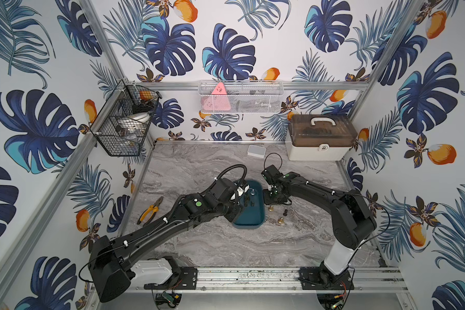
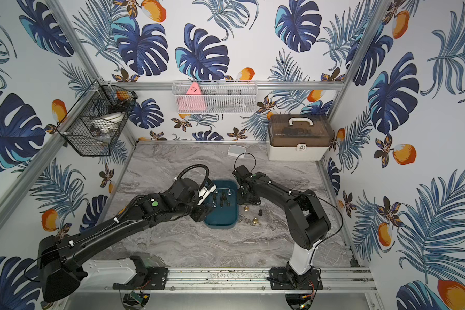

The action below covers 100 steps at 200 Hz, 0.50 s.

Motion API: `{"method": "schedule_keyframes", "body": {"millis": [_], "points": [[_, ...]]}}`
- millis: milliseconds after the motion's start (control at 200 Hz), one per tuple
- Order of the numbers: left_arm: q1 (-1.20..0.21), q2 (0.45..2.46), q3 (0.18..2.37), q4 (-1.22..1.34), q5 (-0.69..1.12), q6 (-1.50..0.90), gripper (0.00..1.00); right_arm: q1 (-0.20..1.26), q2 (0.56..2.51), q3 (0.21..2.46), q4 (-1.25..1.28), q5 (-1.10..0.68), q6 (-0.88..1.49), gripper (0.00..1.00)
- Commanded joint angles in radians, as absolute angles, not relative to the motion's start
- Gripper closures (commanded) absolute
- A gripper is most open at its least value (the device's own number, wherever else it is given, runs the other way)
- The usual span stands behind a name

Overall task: Put the chess pieces into the storage box
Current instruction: Pick up the chess piece at the center of the board.

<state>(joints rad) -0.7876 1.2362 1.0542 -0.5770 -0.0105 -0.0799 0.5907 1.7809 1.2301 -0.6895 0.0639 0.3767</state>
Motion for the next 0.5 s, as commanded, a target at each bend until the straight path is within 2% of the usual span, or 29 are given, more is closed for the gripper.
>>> {"method": "schedule_keyframes", "body": {"millis": [0, 495], "points": [[-0.787, 1.239, 1.063, -0.575, -0.008, -0.067, 0.43, 0.596, 1.787, 1.239, -0.705, 0.082, 0.375, 0.62], [-0.788, 1.259, 1.072, -0.589, 0.009, -0.068, 0.43, 0.595, 1.797, 1.215, -0.707, 0.128, 0.373, 0.62]]}}
